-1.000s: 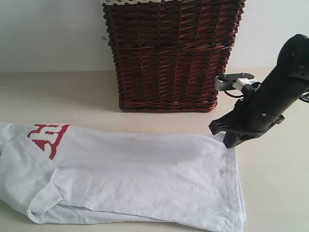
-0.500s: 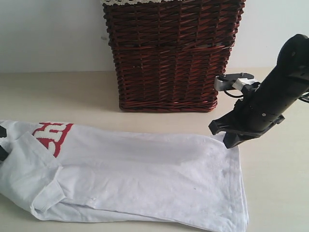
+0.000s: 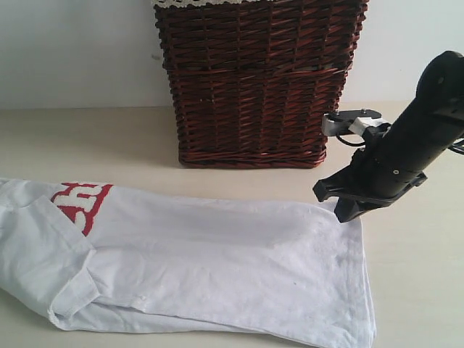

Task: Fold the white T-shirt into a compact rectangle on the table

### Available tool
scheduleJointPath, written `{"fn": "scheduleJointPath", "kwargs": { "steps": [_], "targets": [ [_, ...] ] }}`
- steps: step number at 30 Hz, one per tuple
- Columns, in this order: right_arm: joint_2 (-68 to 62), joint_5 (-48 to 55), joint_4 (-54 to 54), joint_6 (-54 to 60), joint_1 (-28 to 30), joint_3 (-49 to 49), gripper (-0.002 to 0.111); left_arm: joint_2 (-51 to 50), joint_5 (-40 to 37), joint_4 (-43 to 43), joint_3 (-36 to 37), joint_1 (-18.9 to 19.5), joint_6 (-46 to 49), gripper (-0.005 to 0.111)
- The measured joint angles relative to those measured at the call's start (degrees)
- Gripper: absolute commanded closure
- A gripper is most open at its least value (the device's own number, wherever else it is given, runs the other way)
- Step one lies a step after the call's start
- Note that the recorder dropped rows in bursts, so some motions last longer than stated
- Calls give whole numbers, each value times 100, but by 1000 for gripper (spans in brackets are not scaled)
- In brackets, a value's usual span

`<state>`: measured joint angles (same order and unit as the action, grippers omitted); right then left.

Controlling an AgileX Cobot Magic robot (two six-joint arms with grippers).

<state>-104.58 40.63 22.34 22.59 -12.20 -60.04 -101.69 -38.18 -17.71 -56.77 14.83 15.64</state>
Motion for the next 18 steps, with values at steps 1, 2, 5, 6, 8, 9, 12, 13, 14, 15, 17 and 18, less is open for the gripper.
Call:
{"fn": "scheduleJointPath", "kwargs": {
  "steps": [1, 2, 5, 6, 8, 9, 12, 13, 14, 15, 17, 18],
  "targets": [
    [0, 0, 0, 0, 0, 0, 108, -43, 41, 179, -12, 0, -143, 39],
    [0, 0, 0, 0, 0, 0, 108, -108, 89, 285, -12, 0, -238, 39],
    [0, 10, 0, 0, 0, 0, 108, -363, 188, 309, -46, 10, -273, 39],
    [0, 10, 0, 0, 0, 0, 108, -436, 232, 277, -56, 10, -247, 39],
    [0, 10, 0, 10, 0, 0, 108, -609, 331, 141, -139, 10, -110, 39],
    [0, 10, 0, 21, 0, 0, 108, -668, 389, 51, -176, 10, -24, 39],
    [0, 10, 58, 33, 0, 0, 108, -830, 530, -404, -320, 10, 454, 39],
    [0, 10, 101, 65, 0, 0, 108, -880, 544, -567, -372, 10, 658, 39],
    [0, 10, 163, 102, 0, 0, 108, -934, 570, -782, -410, 10, 870, 39],
    [0, 10, 235, 163, 0, 0, 108, -997, 569, -993, -428, 10, 1095, 39],
    [0, 10, 352, 248, 0, 0, 108, -1149, 472, -1345, -455, 10, 1458, 39],
    [0, 10, 406, 286, 0, 0, 108, -1211, 402, -1460, -483, 10, 1613, 39]
  ]
}}
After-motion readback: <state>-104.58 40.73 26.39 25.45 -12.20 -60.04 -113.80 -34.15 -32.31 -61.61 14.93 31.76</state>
